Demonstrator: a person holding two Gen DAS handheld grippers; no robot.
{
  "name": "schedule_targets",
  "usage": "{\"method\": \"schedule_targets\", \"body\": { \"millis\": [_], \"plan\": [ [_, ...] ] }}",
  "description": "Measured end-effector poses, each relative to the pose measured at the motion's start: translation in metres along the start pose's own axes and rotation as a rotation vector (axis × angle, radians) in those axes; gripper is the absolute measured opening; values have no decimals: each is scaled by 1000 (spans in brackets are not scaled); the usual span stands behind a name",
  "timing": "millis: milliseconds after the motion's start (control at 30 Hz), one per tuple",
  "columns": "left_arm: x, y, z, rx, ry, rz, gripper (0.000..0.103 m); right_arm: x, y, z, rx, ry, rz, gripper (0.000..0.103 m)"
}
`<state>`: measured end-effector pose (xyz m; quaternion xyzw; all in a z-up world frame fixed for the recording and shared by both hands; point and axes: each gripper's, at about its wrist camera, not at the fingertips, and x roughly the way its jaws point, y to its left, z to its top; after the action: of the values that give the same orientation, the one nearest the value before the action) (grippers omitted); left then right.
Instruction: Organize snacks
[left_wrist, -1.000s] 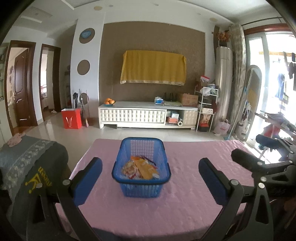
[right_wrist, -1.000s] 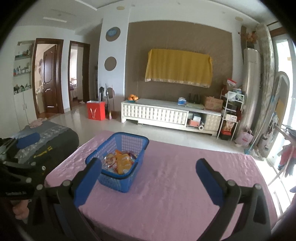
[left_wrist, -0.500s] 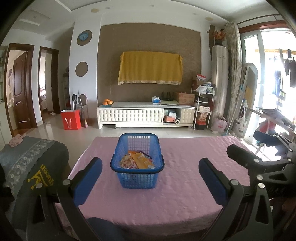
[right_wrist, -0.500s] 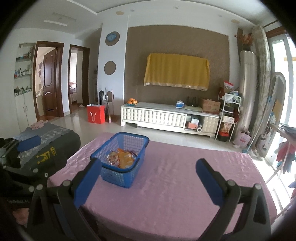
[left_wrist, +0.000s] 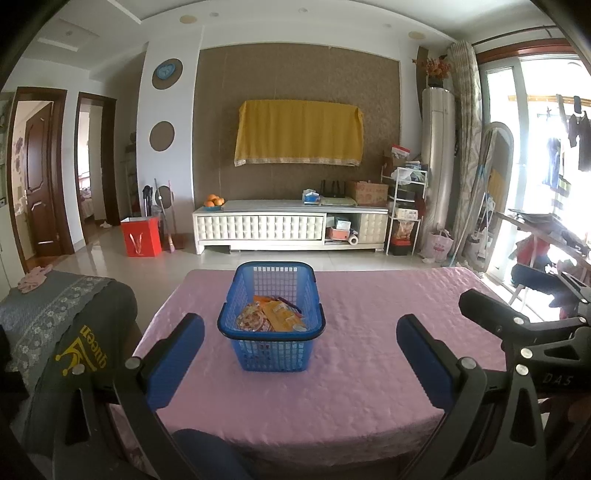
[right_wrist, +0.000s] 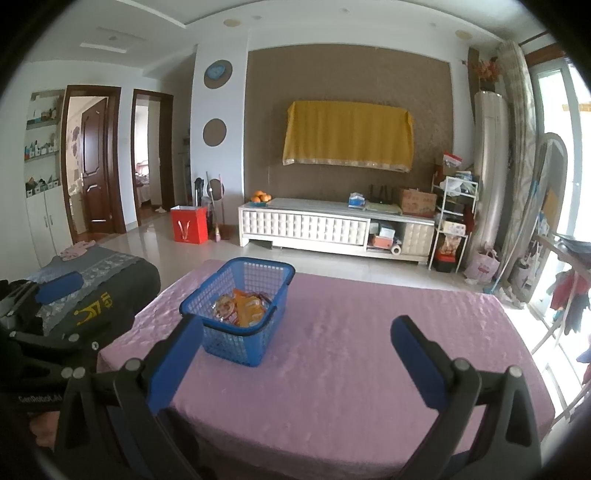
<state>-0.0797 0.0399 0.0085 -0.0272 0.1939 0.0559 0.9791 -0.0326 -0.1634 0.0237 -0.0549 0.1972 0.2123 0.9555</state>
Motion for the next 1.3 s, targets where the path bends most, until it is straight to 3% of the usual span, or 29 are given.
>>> {"method": "schedule_targets", "body": {
  "millis": [1300],
  "plan": [
    [-1, -11, -2, 14, 22, 8, 103, -7, 0, -1, 19, 22, 0, 103]
  ]
}}
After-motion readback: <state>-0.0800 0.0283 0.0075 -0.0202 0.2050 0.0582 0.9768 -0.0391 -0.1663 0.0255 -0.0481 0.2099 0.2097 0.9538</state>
